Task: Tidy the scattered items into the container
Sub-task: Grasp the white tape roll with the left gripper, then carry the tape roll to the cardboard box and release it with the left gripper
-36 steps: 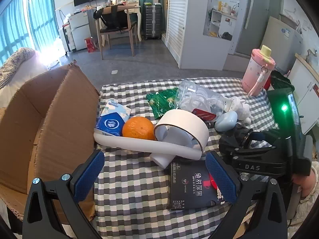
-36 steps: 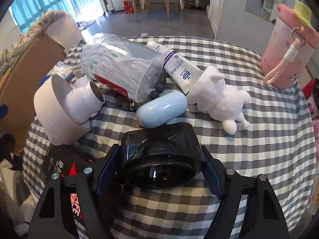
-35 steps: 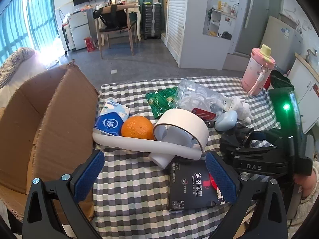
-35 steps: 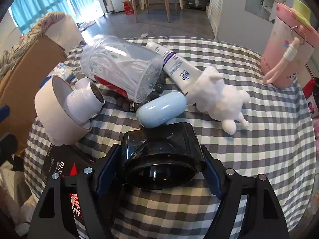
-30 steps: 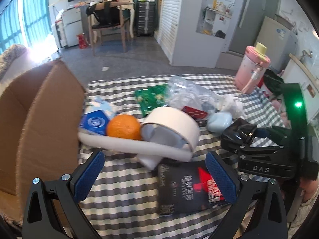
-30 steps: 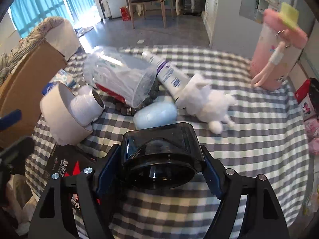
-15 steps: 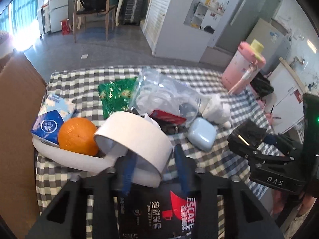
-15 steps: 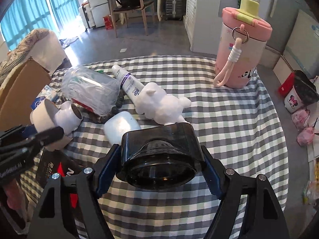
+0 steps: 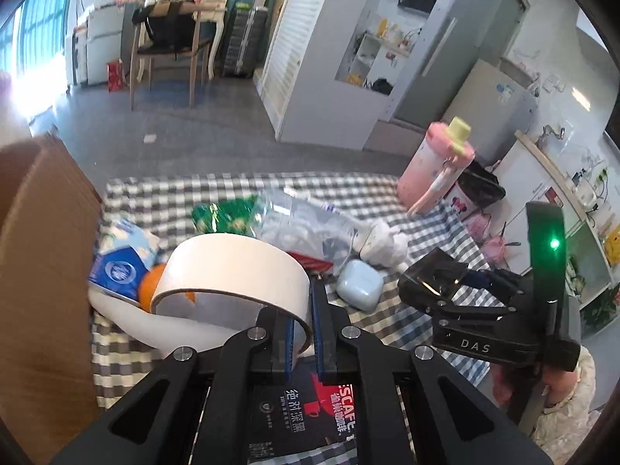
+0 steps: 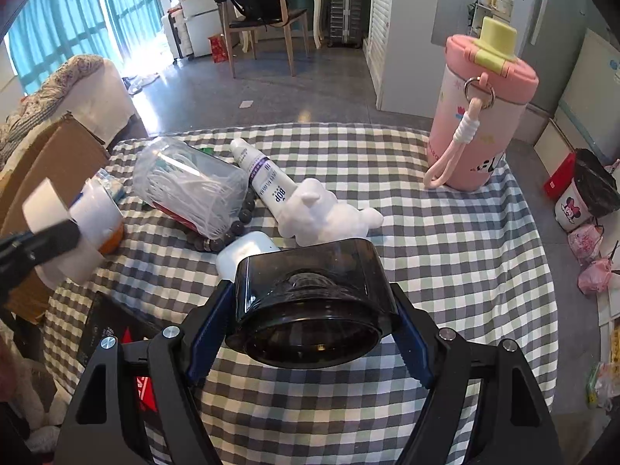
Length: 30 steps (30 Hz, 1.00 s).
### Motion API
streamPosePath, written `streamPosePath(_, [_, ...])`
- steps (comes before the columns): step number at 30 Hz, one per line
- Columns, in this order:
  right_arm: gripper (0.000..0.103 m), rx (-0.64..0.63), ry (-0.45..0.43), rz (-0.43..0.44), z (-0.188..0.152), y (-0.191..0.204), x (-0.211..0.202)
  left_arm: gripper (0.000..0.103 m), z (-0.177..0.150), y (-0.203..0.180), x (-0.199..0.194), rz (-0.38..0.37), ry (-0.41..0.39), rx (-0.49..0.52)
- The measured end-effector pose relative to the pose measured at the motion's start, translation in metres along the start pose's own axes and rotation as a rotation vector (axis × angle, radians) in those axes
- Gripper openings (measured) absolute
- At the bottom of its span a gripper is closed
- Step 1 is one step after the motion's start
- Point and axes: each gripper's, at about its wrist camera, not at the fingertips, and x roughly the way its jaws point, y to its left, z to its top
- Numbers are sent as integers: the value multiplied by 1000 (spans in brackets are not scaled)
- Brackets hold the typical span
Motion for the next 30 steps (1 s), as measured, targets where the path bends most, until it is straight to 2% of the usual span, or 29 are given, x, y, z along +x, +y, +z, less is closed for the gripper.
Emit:
streamPosePath(9, [77,-30,-65,9,5,17,-32,7,9,-9,-41,11,-61,68])
streamPosePath(18, [77,-59,-128,10,8,39,-66,8,16,-26,-76,-23,-133,140])
streamPosePath(21, [77,-58,-133,10,7,41,-69,8,21,-27,-82,-50,-143,139])
streamPosePath(30, [76,-73,-153,13,5,48,-83,7,20,-19,-90,-27,-157,131])
